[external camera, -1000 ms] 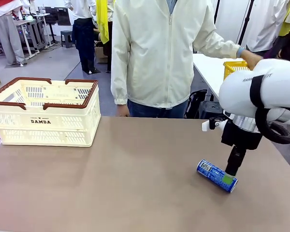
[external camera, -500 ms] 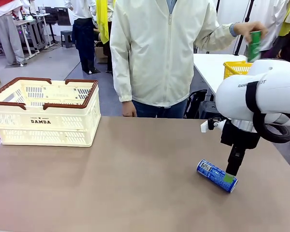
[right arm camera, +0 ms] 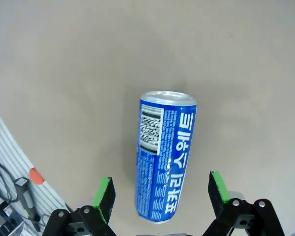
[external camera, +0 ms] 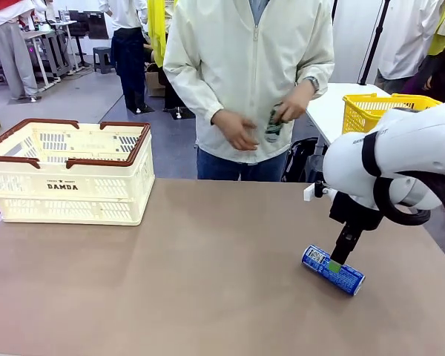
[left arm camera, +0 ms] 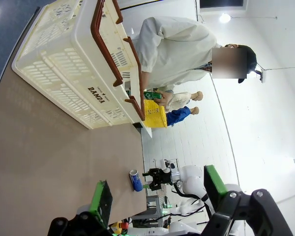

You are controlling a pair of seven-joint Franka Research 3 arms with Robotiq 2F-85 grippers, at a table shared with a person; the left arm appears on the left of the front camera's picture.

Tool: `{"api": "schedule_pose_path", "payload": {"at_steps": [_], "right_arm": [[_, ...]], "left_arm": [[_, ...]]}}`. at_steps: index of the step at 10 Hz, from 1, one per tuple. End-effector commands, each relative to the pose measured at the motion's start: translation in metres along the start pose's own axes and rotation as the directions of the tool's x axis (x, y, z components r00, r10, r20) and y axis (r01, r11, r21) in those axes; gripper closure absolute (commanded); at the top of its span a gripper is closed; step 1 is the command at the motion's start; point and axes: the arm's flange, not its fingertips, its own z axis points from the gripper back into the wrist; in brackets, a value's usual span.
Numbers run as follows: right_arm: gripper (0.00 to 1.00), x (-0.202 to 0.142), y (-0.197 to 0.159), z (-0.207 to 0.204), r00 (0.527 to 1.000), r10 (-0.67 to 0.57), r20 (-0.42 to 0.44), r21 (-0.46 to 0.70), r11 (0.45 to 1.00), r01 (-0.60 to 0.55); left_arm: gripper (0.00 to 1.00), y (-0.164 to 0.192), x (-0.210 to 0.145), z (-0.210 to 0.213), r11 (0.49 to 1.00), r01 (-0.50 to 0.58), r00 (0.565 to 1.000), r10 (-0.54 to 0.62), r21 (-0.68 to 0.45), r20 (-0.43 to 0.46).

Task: Place the drinks into the Shopping basket.
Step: Pick up one drink and place it into the Shopping basket.

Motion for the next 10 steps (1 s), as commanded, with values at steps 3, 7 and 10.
{"api": "schedule_pose_path", "payload": {"at_steps": [3,7,10], "right_arm": [[0.00,-0.028,0.011,-0.052,1.000,0.019,-0.014,0.017,1.000,-0.019],[1.00,-0.030,0.015,-0.060,0.999,-0.002,-0.040,0.092,0.996,0.005],[1.00,-0.040,0.009,-0.049,0.998,-0.052,-0.033,0.101,0.993,0.055]], "left_arm": [[0.00,-0.002,-0.001,0.001,1.000,0.002,1.000,-0.002,-0.006,-0.007],[0.00,-0.002,-0.001,0.001,1.000,0.002,1.000,-0.002,-0.006,-0.007],[0.00,-0.002,-0.001,0.001,1.000,0.002,1.000,-0.002,-0.006,-0.007]]}}
